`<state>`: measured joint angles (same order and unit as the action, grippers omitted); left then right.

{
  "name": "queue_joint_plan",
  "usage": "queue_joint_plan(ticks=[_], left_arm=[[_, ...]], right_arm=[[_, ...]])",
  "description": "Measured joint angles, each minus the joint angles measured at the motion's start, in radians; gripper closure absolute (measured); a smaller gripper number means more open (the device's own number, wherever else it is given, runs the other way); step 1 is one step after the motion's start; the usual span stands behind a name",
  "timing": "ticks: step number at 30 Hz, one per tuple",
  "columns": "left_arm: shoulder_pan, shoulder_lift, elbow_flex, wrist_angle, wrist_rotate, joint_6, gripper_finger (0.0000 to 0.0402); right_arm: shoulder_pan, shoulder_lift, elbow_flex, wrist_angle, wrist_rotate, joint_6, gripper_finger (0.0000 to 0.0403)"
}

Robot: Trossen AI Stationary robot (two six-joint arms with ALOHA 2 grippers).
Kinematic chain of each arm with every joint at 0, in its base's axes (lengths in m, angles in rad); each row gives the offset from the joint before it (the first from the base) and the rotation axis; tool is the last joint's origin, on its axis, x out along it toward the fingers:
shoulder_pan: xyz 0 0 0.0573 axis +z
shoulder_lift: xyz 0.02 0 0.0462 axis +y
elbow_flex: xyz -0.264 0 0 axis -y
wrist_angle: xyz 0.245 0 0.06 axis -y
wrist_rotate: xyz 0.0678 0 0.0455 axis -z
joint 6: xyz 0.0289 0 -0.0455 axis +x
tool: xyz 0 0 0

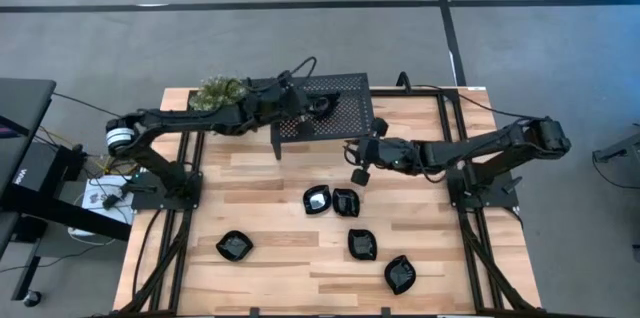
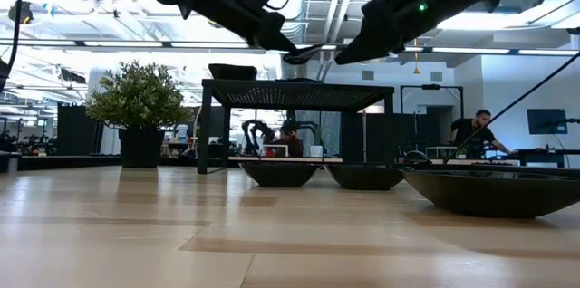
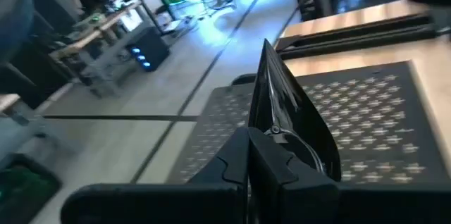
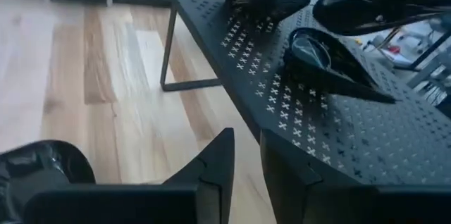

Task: Pick & Place Mini shaped plates
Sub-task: Stack the drop shaped plate on top of the drop shaped plates on the shelf, then adjust the stack of drop shaped plates on the shelf

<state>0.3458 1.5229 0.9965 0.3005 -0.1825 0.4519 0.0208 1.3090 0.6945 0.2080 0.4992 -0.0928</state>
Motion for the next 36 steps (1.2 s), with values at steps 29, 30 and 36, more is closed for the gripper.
queue_joint_plan(ticks=[29, 30, 36], left_arm=[[0.026, 0.003, 0.002, -0.098, 0.02, -0.033, 0.0381], [0.026, 0.003, 0.002, -0.099, 0.019, -0.022, 0.0378], [0.026, 0.003, 0.002, -0.093, 0.019, -0.011, 0.0354]], right_arm=[[-0.194, 0.209, 0.039, 0.279, -0.109, -0.09, 0.0402], [-0.199, 0.209, 0.039, 0.279, -0.109, -0.09, 0.0402], [-0.207, 0.209, 0.039, 0.294, -0.109, -0.093, 0.0402]])
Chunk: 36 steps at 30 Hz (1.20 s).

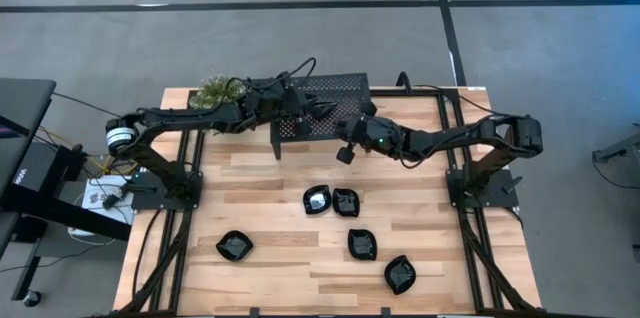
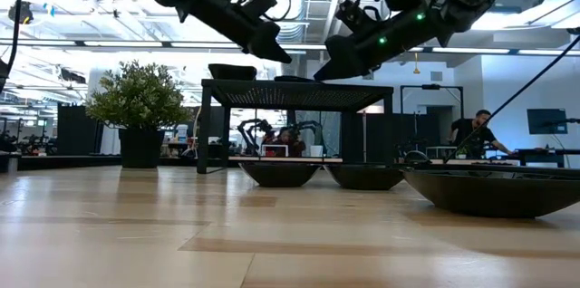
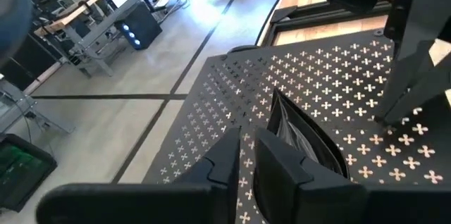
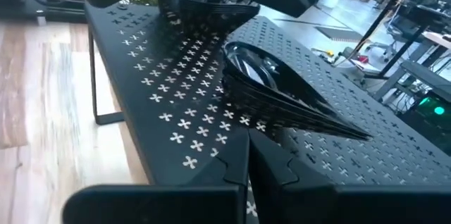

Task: Pick & Place Mini shaped plates
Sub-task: Adjust the stack of drop shaped plates on the shelf

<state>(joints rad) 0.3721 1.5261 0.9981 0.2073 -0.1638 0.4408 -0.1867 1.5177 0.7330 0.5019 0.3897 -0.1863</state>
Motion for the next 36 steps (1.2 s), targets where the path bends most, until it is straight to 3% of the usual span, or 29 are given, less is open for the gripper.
queue_joint_plan(ticks=[4, 7, 12, 18, 26, 32, 36], left_arm=[[0.01, -0.001, 0.0, 0.018, -0.022, -0.016, 0.0336], [0.042, -0.001, 0.0, 0.006, -0.013, -0.152, 0.0332], [0.072, -0.001, 0.0, -0.012, 0.11, -0.261, 0.036], [0.044, -0.001, 0.0, -0.012, 0.118, -0.242, 0.0394], [-0.057, -0.06, 0.023, -0.079, 0.094, -0.186, 0.0396], [-0.171, -0.171, 0.022, -0.265, -0.01, -0.185, 0.0396], [-0.282, -0.275, 0.022, -0.388, -0.024, -0.191, 0.0395]], right_arm=[[-0.001, 0.0, 0.0, 0.009, -0.027, -0.007, 0.0402], [-0.004, 0.0, 0.0, 0.015, -0.041, -0.007, 0.0402], [-0.021, 0.0, 0.0, 0.015, -0.09, 0.019, 0.0403], [-0.033, 0.0, -0.001, 0.015, -0.102, 0.036, 0.0403], [-0.021, 0.0, -0.001, 0.015, -0.102, 0.017, 0.0403], [0.037, -0.047, -0.001, 0.016, -0.101, -0.022, 0.0403], [0.07, -0.084, 0.042, 0.013, -0.101, 0.019, 0.0403]])
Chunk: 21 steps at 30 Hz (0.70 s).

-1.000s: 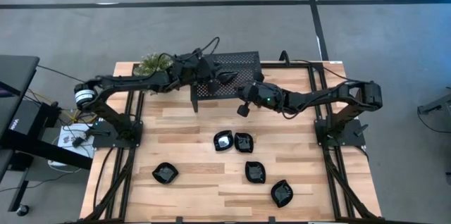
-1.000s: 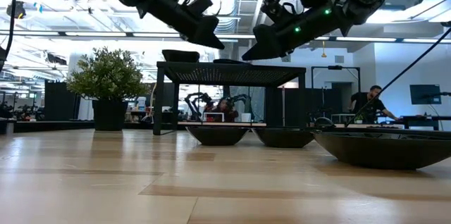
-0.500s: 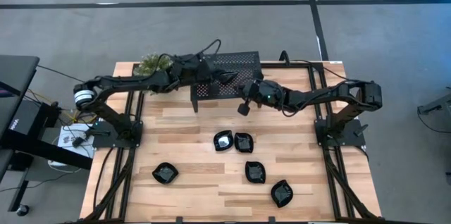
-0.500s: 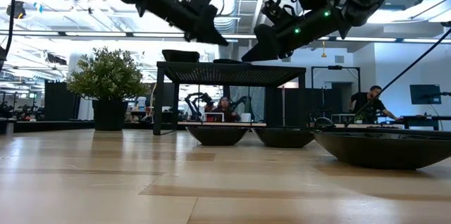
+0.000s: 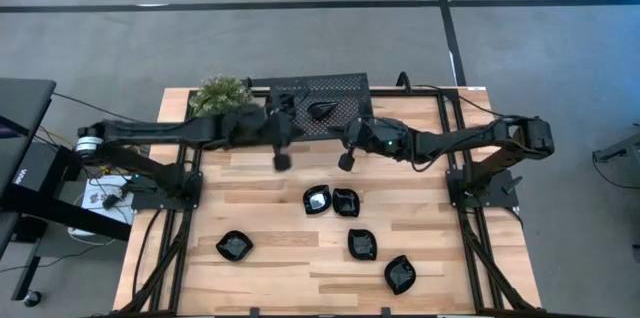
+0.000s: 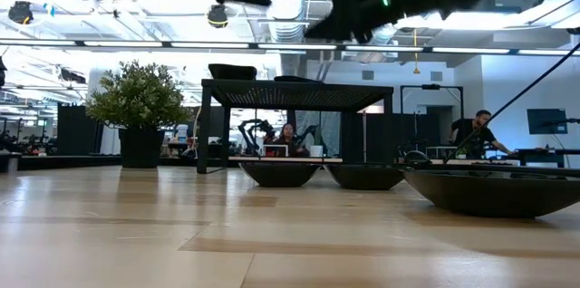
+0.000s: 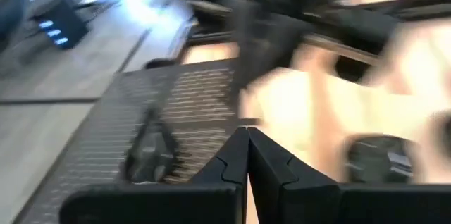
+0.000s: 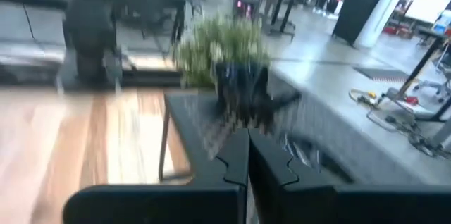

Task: Pick & Place Mini shaped plates
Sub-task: Adjust the stack of drop shaped plates on the shelf

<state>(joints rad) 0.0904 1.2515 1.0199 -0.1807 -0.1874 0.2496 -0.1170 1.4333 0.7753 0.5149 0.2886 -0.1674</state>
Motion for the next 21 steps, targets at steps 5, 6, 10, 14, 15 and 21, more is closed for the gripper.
queue_joint_plan(ticks=[5, 6, 10, 14, 15, 21], left_arm=[[-0.155, -0.1, 0.0, -0.073, -0.039, -0.002, 0.0396], [-0.184, -0.11, 0.0, -0.081, -0.072, -0.002, 0.0396], [-0.287, -0.147, -0.001, -0.109, -0.227, 0.0, 0.0395], [-0.351, -0.166, -0.002, -0.148, -0.316, 0.0, 0.0396], [-0.361, -0.169, -0.002, -0.143, -0.32, 0.0, 0.0396], [-0.394, -0.173, -0.002, -0.147, -0.321, 0.0, 0.0393]], right_arm=[[-0.02, 0.043, 0.23, -0.24, 0.0, -0.019, 0.0403], [-0.029, 0.07, 0.293, -0.324, 0.0, -0.013, 0.0403], [-0.069, 0.188, 0.513, -0.625, 0.0, 0.019, 0.0403], [-0.104, 0.277, 0.676, -0.814, 0.0, 0.072, 0.0403], [-0.112, 0.295, 0.711, -0.845, -0.001, 0.083, 0.0403], [-0.152, 0.379, 0.86, -1.057, -0.046, 0.133, 0.0403]])
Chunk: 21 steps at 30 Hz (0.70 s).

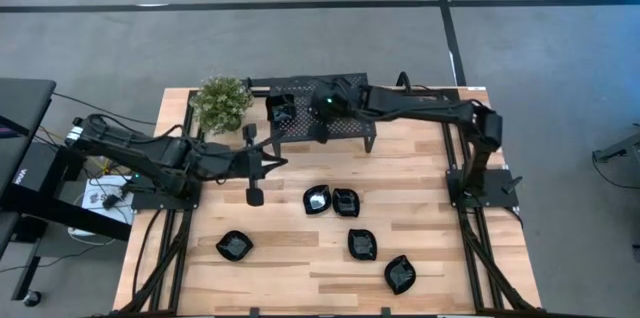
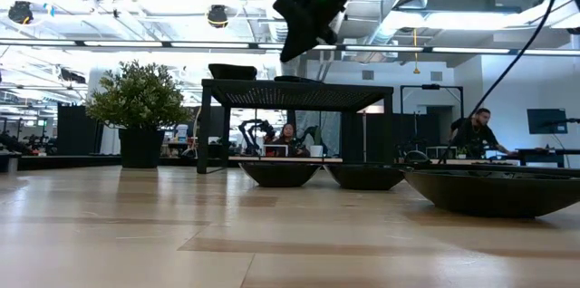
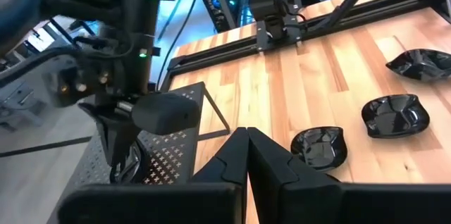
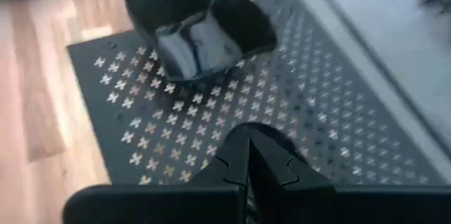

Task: Pick & Place Mini shaped plates
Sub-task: Adjust the stack of drop shaped plates on the shelf

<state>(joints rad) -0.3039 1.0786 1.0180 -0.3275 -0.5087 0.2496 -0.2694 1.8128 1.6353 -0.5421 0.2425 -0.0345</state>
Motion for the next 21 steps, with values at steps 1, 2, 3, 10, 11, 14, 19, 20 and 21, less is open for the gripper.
queue_joint_plan(ticks=[1, 2, 3, 10, 11, 14, 19, 20, 21], left_arm=[[-0.001, 0.0, 0.0, -0.002, 0.0, 0.0, 0.0394], [-0.001, 0.0, 0.0, -0.004, 0.0, 0.0, 0.0395], [-0.001, 0.0, 0.0, -0.006, 0.0, 0.0, 0.0396], [-0.001, 0.0, 0.0, -0.009, -0.001, 0.0, 0.0393], [-0.001, 0.0, 0.0, -0.009, -0.001, 0.0, 0.0395], [-0.001, 0.0, 0.0, -0.008, -0.001, 0.0, 0.0395], [-0.001, 0.0, 0.0, -0.008, -0.001, 0.0, 0.0393], [-0.001, 0.001, 0.0, -0.008, -0.001, 0.0, 0.0394], [-0.001, 0.001, 0.0, -0.008, -0.001, 0.0, 0.0395]], right_arm=[[-0.008, 0.008, 0.017, -0.029, -0.023, 0.002, 0.0403], [-0.015, 0.014, 0.03, -0.059, -0.041, 0.009, 0.0403], [-0.021, 0.022, 0.044, -0.08, -0.059, 0.02, 0.0403], [-0.07, 0.026, 0.064, -0.061, -0.082, 0.005, 0.0403], [-0.08, 0.026, 0.064, -0.031, -0.088, 0.004, 0.0403], [-0.113, 0.026, 0.064, 0.011, -0.129, -0.001, 0.0403], [-0.164, 0.068, 0.063, 0.026, -0.259, 0.0, 0.0403], [-0.169, 0.076, 0.065, 0.031, -0.275, 0.0, 0.0403], [-0.176, 0.085, 0.064, 0.02, -0.289, 0.0, 0.0403]])
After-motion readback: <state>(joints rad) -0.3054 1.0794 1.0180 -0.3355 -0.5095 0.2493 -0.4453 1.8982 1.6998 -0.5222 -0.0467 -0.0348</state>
